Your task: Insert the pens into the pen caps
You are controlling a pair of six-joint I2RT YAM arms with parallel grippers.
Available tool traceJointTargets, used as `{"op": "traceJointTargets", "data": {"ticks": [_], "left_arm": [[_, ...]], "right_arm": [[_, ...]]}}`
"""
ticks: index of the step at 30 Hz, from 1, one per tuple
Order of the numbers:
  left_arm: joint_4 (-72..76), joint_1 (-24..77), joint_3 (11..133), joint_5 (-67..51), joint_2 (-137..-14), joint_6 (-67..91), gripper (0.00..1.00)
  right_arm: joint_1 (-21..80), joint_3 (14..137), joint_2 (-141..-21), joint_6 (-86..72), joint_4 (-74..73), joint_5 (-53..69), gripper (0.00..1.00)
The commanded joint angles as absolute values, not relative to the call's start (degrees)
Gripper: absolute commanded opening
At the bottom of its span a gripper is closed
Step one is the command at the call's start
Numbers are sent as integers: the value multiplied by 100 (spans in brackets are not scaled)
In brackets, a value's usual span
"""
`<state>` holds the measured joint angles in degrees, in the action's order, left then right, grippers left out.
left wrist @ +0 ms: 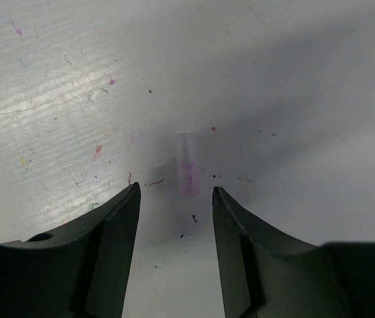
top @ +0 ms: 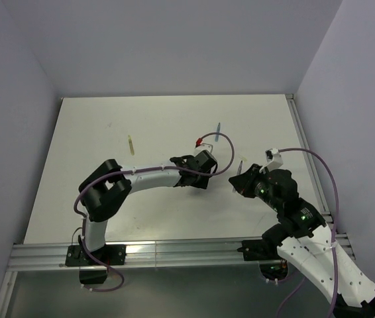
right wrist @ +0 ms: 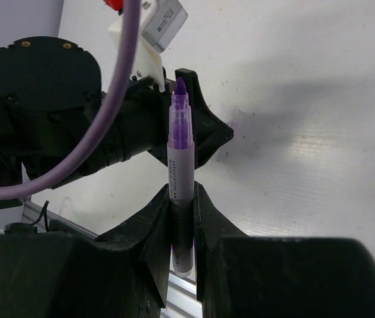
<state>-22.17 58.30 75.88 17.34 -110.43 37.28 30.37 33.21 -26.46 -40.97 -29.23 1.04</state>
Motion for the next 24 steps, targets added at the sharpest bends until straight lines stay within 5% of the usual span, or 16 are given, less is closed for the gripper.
{"op": "traceJointTargets", "data": {"ticks": [1, 24], "left_arm": [[-2136, 5836, 7892, 1907, -11179, 3472, 53], [-2698, 5827, 8560, 1951, -11900, 3243, 43]], "right_arm": [[3015, 3366, -2575, -4025, -2997, 9, 0], [3015, 3278, -2435, -3982, -3041, 9, 0]]}}
